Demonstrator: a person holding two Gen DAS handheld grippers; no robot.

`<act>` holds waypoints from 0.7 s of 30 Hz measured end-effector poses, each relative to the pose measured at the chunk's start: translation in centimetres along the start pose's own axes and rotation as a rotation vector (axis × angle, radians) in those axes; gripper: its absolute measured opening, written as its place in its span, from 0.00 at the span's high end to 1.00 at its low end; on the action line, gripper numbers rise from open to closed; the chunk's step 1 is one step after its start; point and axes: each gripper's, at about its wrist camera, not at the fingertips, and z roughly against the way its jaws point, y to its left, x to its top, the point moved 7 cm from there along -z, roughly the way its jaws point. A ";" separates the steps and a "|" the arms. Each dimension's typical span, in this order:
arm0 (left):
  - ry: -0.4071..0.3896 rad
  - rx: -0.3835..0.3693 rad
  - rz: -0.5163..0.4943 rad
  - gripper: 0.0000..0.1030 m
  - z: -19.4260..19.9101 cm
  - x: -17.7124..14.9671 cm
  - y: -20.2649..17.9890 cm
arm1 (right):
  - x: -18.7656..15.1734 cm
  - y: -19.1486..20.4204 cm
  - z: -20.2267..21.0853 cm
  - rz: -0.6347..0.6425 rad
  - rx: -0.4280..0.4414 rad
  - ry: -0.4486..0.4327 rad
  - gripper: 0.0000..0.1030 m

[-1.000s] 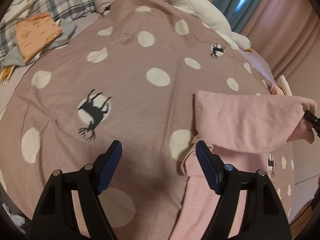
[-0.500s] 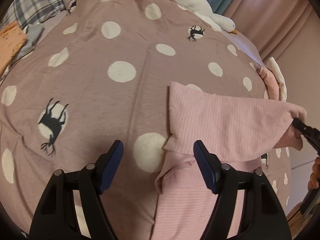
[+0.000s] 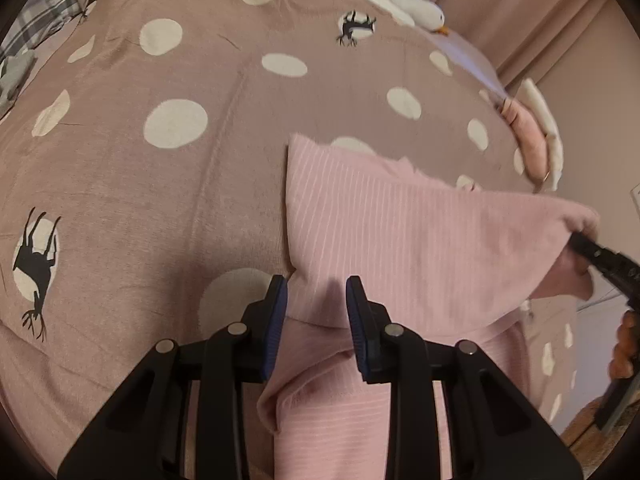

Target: Fold small clothes

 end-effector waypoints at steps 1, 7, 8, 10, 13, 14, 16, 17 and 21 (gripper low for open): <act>0.011 0.007 -0.002 0.72 -0.5 -0.1 0.0 | -0.1 -0.2 -0.2 -0.004 0.000 0.004 0.88; 0.059 0.069 0.003 0.70 -3.3 -0.9 0.8 | -0.7 -1.5 -1.0 -0.027 -0.013 0.027 0.88; 0.063 0.082 0.005 0.69 -3.6 -1.0 1.0 | -0.9 -1.7 -1.3 -0.032 -0.013 0.034 0.88; 0.067 0.080 0.018 0.69 -4.1 -1.2 1.2 | -1.2 -2.1 -1.6 -0.041 -0.017 0.044 0.88; 0.069 0.074 0.030 0.68 -4.4 -1.4 1.4 | -1.8 -3.1 -2.4 -0.059 -0.021 0.065 0.88; 0.069 0.074 0.033 0.68 -4.5 -1.4 1.4 | -1.9 -3.2 -2.6 -0.063 -0.022 0.069 0.88; 0.065 0.078 0.034 0.67 -4.5 -1.5 1.4 | -2.3 -3.6 -3.0 -0.076 -0.024 0.081 0.88; 0.064 0.080 0.031 0.67 -4.5 -1.5 1.3 | -2.5 -3.8 -3.3 -0.085 -0.025 0.087 0.88; 0.063 0.084 0.031 0.66 -4.6 -1.6 1.3 | -3.0 -4.5 -4.2 -0.102 -0.034 0.107 0.88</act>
